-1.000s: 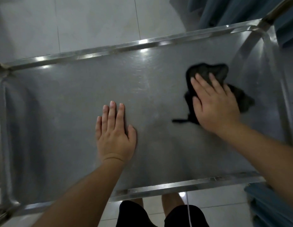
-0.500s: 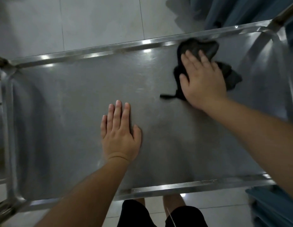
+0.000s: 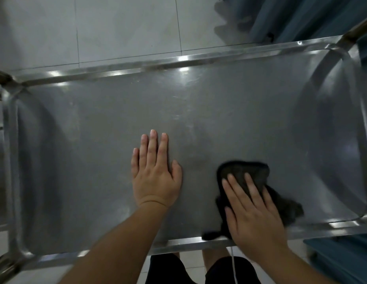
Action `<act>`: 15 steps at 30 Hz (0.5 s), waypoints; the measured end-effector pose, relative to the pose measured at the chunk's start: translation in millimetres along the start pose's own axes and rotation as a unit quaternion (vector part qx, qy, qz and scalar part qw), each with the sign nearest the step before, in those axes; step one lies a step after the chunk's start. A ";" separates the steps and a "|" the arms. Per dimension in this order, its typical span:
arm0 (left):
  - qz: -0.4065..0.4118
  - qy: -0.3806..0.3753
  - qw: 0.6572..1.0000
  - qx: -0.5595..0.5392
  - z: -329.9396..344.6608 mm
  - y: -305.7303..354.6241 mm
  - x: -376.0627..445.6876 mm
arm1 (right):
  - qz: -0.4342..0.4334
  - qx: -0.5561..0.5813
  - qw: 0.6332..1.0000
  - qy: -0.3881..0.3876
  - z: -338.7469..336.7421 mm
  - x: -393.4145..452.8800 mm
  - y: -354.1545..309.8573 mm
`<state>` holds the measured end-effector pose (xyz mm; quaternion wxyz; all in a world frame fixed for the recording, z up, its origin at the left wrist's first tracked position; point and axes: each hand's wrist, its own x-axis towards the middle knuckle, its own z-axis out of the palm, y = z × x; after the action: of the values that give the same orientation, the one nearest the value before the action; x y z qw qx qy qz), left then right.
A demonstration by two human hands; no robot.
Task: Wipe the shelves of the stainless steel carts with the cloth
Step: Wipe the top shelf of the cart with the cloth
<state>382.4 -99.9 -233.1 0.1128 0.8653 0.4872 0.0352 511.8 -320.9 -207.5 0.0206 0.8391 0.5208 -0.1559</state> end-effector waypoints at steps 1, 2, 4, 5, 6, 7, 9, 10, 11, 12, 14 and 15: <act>0.000 0.000 1.000 0.003 0.7 0.2 -0.2 | 0.000 -0.002 1.000 0.007 -4.1 22.5 -3.0; 0.001 -0.002 1.000 0.005 1.2 -0.2 -0.5 | 0.006 -0.001 1.000 0.015 -10.1 48.6 -7.7; 0.005 0.000 1.000 0.008 2.7 -2.6 -0.5 | 0.020 0.010 0.999 0.035 -23.9 105.9 -17.7; 0.005 0.001 1.000 0.008 3.4 -3.4 0.3 | 0.022 0.016 0.999 0.043 -30.5 135.8 -20.4; 0.004 0.002 1.000 0.007 3.9 -4.1 1.3 | 0.024 0.024 0.998 0.046 -37.2 165.4 -22.4; 0.002 0.001 1.000 0.005 4.1 -4.1 2.2 | 0.026 0.031 0.998 0.045 -44.9 194.0 -22.9; -0.003 -0.001 1.000 0.000 3.5 -3.4 2.6 | 0.035 0.036 0.998 0.045 -60.4 244.5 -22.1; -0.005 -0.001 1.000 -0.001 3.2 -3.1 2.8 | 0.039 0.035 0.997 0.048 -67.1 266.0 -23.2; -0.006 -0.003 1.000 0.000 3.2 -3.2 3.3 | 0.041 0.037 0.997 0.051 -72.5 283.3 -25.5; -0.005 -0.007 1.000 0.000 3.4 -3.5 4.0 | 0.044 0.039 0.997 0.053 -76.1 295.5 -28.0; -0.005 -0.009 1.000 -0.003 3.8 -4.8 4.6 | 0.049 0.041 0.997 0.054 -78.4 306.3 -30.6; -0.006 -0.008 1.000 -0.006 4.2 -5.6 4.3 | 0.050 0.044 0.996 0.053 -77.5 305.9 -31.0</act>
<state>380.6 -94.2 -238.7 0.1224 0.8617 0.4915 0.0309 628.2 -26.1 -216.4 -0.0359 0.8710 0.4716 -0.1327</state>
